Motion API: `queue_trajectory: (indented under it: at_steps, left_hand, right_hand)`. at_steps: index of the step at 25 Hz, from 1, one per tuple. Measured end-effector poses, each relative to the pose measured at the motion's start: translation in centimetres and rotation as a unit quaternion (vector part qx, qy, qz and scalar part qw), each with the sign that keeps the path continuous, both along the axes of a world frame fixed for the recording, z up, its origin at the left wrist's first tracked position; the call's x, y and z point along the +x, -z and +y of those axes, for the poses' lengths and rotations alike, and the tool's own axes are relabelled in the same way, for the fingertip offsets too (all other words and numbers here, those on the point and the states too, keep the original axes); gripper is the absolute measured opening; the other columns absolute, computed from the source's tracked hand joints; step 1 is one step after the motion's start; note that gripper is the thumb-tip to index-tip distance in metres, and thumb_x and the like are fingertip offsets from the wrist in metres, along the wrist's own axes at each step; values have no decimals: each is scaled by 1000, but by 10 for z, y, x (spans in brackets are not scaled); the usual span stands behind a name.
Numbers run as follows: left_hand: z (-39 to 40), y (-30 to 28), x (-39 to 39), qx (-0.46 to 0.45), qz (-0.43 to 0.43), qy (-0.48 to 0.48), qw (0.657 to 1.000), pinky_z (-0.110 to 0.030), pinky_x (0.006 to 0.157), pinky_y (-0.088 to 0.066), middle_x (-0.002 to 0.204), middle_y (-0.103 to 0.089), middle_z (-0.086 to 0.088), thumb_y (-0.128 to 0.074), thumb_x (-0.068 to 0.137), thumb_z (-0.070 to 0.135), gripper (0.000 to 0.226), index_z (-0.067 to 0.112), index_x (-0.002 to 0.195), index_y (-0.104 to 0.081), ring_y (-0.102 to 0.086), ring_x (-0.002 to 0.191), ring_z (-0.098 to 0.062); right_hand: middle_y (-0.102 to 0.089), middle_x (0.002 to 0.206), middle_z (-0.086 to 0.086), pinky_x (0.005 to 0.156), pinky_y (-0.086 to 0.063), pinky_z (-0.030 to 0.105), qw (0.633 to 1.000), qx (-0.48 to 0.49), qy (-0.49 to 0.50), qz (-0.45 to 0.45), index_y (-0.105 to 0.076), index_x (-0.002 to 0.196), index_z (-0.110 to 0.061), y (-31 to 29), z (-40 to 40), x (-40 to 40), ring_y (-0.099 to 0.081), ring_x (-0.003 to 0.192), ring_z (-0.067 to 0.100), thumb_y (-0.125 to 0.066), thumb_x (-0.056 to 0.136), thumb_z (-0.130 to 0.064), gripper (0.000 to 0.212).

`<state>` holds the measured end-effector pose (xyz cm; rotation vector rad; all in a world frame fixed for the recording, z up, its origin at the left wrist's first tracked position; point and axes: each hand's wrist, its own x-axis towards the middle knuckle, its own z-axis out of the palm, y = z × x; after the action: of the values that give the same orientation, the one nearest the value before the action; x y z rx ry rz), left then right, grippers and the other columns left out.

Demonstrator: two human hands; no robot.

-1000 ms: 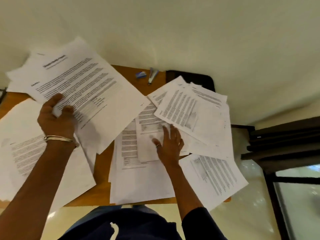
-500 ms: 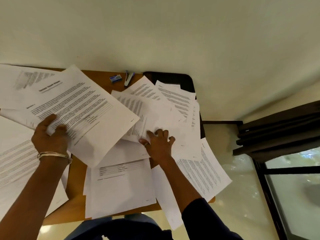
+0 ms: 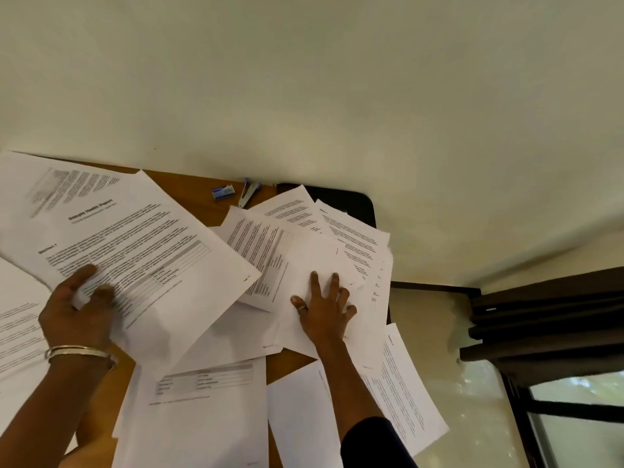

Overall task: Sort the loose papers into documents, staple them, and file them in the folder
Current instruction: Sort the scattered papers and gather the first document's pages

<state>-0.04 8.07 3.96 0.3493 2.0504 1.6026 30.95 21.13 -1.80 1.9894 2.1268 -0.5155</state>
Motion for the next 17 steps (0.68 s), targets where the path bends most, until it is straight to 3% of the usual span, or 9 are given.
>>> queue_trajectory:
  at_steps: [3,5,7,9,10,11,13,14,17]
  left_hand:
    - [0,-4,2,7,-11,10,1000,-51,99,-42,131,-55,4,-61,86,13,39,35,119,-57,-52,119,-25]
    - [-2,-5,1,10,-15,18,1000,-50,99,-42,132,-54,4,-62,86,17,39,35,120,-57,-51,121,-25]
    - [-1,-5,5,9,-20,32,999,-49,98,-42,131,-54,4,-65,82,23,40,34,121,-57,-52,120,-24]
    - [4,-10,16,23,-6,8,1000,-39,96,-44,128,-55,7,-65,83,16,39,25,120,-59,-53,115,-18]
    - [7,-11,21,29,11,-5,1000,-33,94,-44,124,-55,9,-62,85,8,38,21,120,-59,-53,112,-14]
    - [10,-13,26,25,26,-7,999,-29,92,-43,120,-54,9,-60,86,3,38,18,121,-59,-52,109,-12]
    - [15,-16,37,24,38,6,999,-29,92,-44,118,-53,9,-59,87,3,38,17,122,-59,-53,109,-13]
    - [17,-12,36,25,33,10,999,-31,93,-45,118,-53,9,-59,86,4,38,18,122,-59,-53,110,-15]
    - [18,-4,35,17,21,23,999,-33,95,-45,120,-55,7,-59,86,5,39,18,122,-59,-53,111,-16]
  right_hand:
    - [4,161,6,111,-8,56,987,12,-157,31,-11,152,-32,-3,3,-5,-2,147,27,-37,100,-39,59]
    - [-8,161,5,112,-8,52,968,33,-219,119,-23,150,-33,-4,2,-6,-7,147,24,-42,99,-26,54]
    - [-21,158,8,112,-15,49,969,112,-88,201,-32,148,-25,-3,8,-2,-16,146,26,-43,99,-25,50]
    - [-21,157,15,114,-19,49,974,118,99,165,-27,149,-13,-1,15,10,-16,146,31,-38,101,-36,55]
    - [-16,158,18,116,-17,49,983,84,106,126,-21,150,-9,2,17,16,-11,146,33,-29,100,-45,62]
    - [-9,159,19,118,-12,48,992,57,44,103,-16,152,-9,6,14,20,-5,147,33,-16,97,-54,71]
    - [-4,160,16,119,-4,46,982,41,-99,158,-13,152,-12,15,7,26,4,148,29,4,87,-64,86]
    - [-7,160,13,119,-3,44,971,50,-116,203,-17,152,-13,20,2,31,2,147,26,3,87,-65,86]
    - [-23,157,11,118,-7,39,960,131,26,245,-28,149,-11,21,-13,48,-15,147,26,-4,90,-65,83]
